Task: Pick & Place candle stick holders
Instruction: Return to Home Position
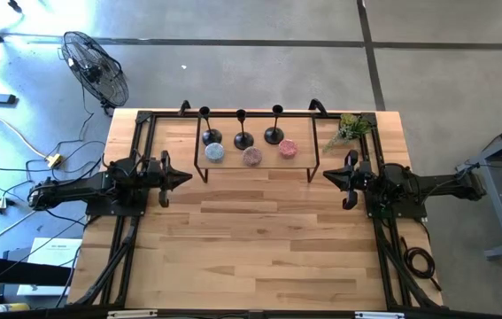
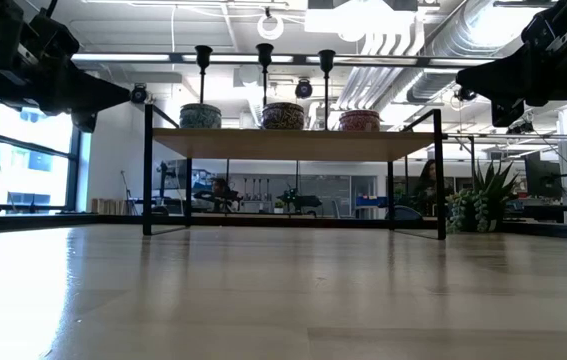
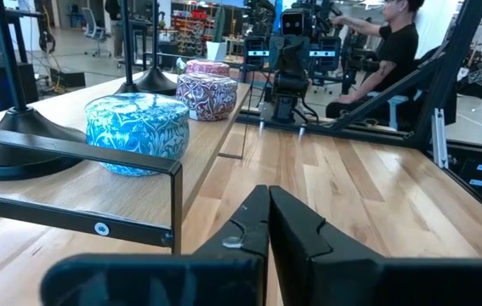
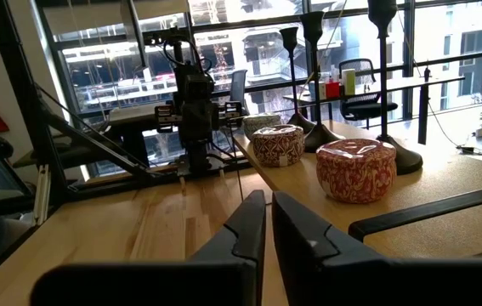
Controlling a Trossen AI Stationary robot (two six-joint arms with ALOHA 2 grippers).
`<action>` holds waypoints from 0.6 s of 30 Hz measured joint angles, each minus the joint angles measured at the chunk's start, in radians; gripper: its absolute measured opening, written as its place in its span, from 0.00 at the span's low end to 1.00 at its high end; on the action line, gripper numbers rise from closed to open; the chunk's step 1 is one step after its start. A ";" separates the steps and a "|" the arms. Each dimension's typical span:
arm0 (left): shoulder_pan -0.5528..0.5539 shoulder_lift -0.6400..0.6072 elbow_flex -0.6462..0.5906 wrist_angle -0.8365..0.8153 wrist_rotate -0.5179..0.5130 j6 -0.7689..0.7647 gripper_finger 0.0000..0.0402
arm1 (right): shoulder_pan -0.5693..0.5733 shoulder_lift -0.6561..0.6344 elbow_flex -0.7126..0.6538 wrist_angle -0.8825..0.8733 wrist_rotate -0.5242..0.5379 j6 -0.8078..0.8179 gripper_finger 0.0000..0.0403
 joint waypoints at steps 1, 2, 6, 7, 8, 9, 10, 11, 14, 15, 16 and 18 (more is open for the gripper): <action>0.000 0.000 0.000 0.000 0.000 0.000 0.00 | 0.000 0.000 0.000 0.000 0.000 0.000 0.05; 0.000 0.000 0.000 0.000 0.000 0.000 0.01 | 0.000 0.000 0.000 0.000 0.000 0.000 0.05; 0.000 0.000 0.000 0.000 0.000 0.000 0.01 | 0.000 0.000 0.000 0.000 0.000 0.000 0.05; 0.000 0.000 0.000 0.000 0.000 0.000 0.01 | 0.000 0.000 0.000 0.000 0.000 0.000 0.04; 0.000 0.000 0.000 0.002 0.000 0.000 0.01 | 0.000 0.000 0.000 0.000 0.000 0.000 0.04; 0.000 0.000 0.000 0.005 0.000 0.000 0.01 | 0.000 0.000 0.000 0.000 0.000 0.000 0.04; 0.000 0.000 0.000 0.009 0.000 0.000 0.01 | 0.000 0.000 0.000 0.000 0.000 0.000 0.04; 0.000 0.000 -0.001 0.017 0.000 0.000 0.01 | 0.000 0.000 0.000 0.000 0.000 0.000 0.04; 0.000 0.000 -0.002 0.035 0.002 0.000 0.01 | 0.000 0.000 0.000 0.000 0.000 0.000 0.05; 0.000 0.000 -0.002 0.036 0.002 0.000 0.01 | 0.000 0.000 0.000 0.000 0.000 0.000 0.05; 0.000 0.000 -0.002 0.036 0.002 0.000 0.01 | 0.000 0.000 0.000 0.000 0.000 0.000 0.05; 0.000 0.000 -0.002 0.037 0.002 0.000 0.01 | 0.000 0.000 0.000 0.000 0.000 0.000 0.05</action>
